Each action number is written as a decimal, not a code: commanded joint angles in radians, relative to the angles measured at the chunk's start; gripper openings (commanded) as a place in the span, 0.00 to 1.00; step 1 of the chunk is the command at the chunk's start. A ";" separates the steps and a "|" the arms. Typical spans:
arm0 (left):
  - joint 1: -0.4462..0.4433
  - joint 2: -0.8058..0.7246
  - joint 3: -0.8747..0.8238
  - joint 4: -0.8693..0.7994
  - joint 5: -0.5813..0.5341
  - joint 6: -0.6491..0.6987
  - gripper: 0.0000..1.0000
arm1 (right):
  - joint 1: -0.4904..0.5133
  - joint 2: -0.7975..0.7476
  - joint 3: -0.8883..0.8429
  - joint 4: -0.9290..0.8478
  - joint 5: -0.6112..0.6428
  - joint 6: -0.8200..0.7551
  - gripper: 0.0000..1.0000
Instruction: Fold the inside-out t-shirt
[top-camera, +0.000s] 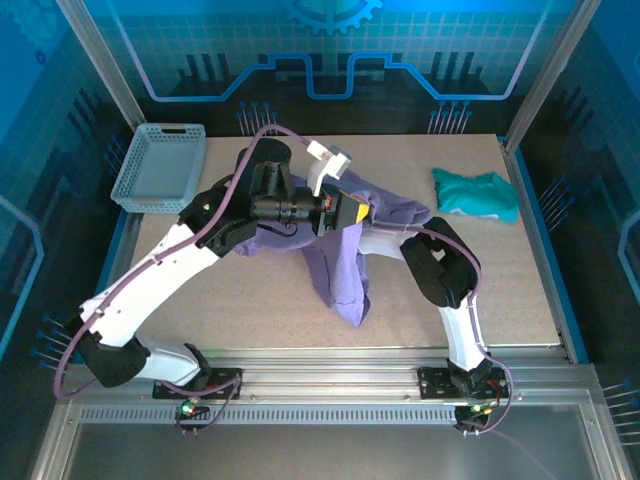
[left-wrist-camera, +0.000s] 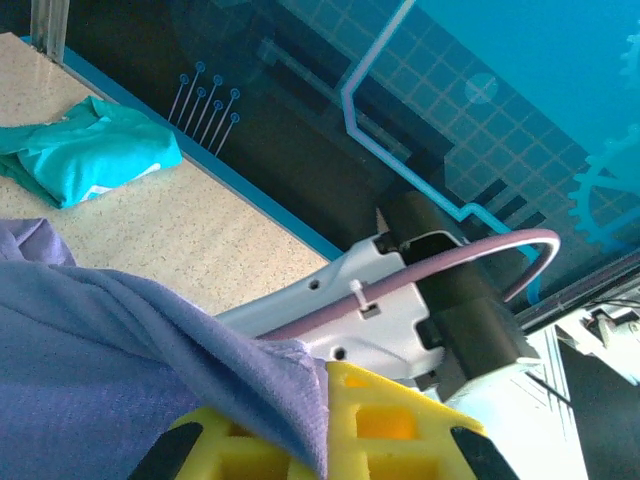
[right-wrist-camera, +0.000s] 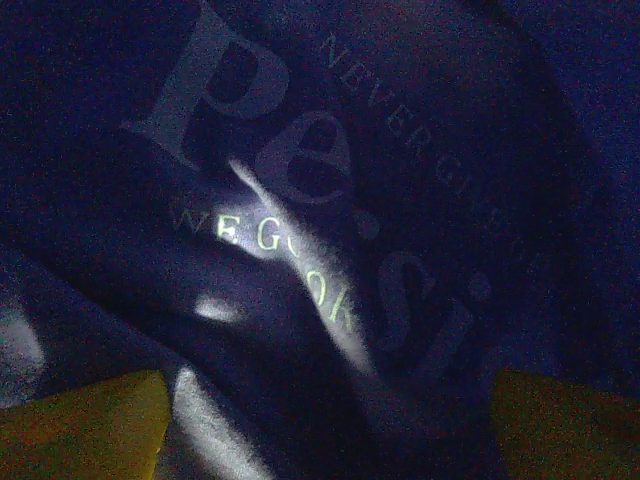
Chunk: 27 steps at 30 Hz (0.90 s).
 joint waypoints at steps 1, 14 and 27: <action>-0.009 -0.055 0.042 0.038 0.052 0.040 0.00 | -0.026 0.046 0.060 -0.114 -0.041 0.005 0.88; -0.005 -0.129 0.062 0.033 -0.124 0.092 0.00 | -0.058 0.118 0.170 -0.300 -0.144 0.028 0.82; 0.066 -0.157 -0.013 0.004 -0.554 0.068 0.00 | -0.114 0.121 0.229 -0.471 -0.341 -0.009 0.00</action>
